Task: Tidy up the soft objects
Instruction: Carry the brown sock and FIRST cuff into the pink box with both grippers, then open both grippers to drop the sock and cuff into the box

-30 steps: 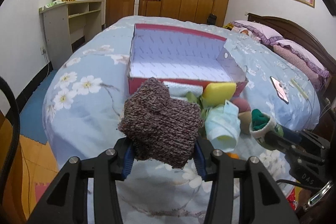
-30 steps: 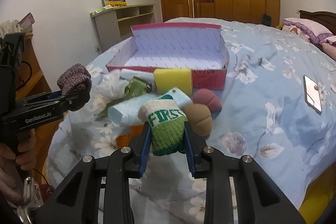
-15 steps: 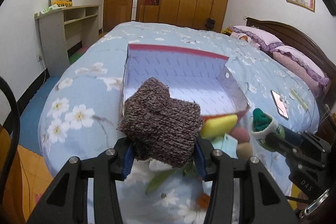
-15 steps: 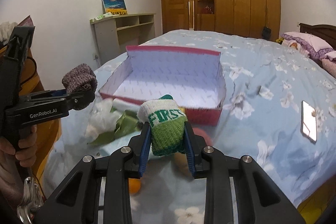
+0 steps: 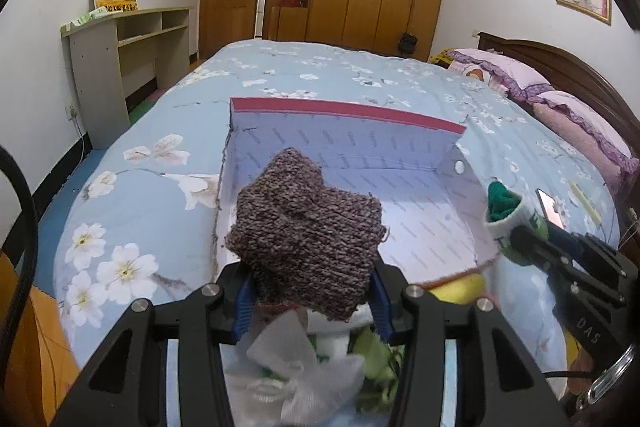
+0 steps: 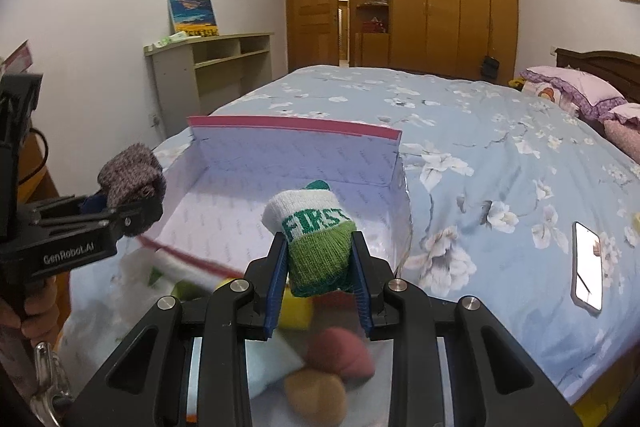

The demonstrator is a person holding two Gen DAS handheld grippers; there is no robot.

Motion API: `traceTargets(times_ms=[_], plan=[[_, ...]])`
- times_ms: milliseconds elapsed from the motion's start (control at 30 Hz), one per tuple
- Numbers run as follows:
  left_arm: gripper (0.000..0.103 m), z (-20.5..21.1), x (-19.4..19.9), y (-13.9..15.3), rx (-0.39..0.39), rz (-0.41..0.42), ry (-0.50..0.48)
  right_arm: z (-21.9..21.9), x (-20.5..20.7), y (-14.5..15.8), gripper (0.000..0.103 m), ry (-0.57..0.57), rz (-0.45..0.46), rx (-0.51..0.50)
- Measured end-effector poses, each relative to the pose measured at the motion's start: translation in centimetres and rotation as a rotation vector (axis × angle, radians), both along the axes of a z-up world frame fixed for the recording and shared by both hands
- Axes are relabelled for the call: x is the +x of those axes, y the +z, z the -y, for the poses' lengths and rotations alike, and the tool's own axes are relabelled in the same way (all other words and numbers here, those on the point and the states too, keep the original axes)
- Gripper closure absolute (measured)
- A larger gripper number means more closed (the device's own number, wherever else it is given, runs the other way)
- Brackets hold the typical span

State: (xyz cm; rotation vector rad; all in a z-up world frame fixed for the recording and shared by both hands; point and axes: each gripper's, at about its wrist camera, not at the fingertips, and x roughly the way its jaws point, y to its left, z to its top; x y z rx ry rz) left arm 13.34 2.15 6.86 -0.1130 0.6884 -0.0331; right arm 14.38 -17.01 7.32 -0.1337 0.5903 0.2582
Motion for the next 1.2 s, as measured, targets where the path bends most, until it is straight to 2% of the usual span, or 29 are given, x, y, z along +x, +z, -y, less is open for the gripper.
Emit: traceTargets(times_ms=[167, 533, 633, 733, 900, 1067, 1200], plan=[[0.053, 0.1, 2.3, -1.0, 0.005, -0.022, 0.001, -0.1, 2.3, -1.0, 0.072, -0.024, -0.033, -0.025], [0.053, 0.2, 5.5, -3.9, 0.032, -0.082, 0.022, -0.8, 5.3, -3.5, 0.072, -0.062, -0.033, -0.127], [0.053, 0.1, 5.8, -4.7, 0.025, -0.11, 0.02, -0.6, 5.7, -4.1, 0.072, -0.054, -0.06, -0.117], [0.051, 0.2, 5.9, -5.2, 0.054, -0.115, 0.034, -0.3, 6.0, -4.7, 0.072, -0.048, -0.092, -0.091], [0.043, 0.5, 5.9, -5.5, 0.064, -0.124, 0.029, 0.4, 6.3, -5.5, 0.072, -0.049, -0.132, -0.053], [0.038, 0.9, 6.0, -5.7, 0.087, -0.138, 0.029, 0.5, 6.1, -5.5, 0.062, -0.027, -0.125, -0.014], [0.032, 0.9, 5.9, -5.6, 0.076, -0.141, 0.032, 0.5, 5.8, -5.2, 0.057, -0.019, -0.114, 0.017]])
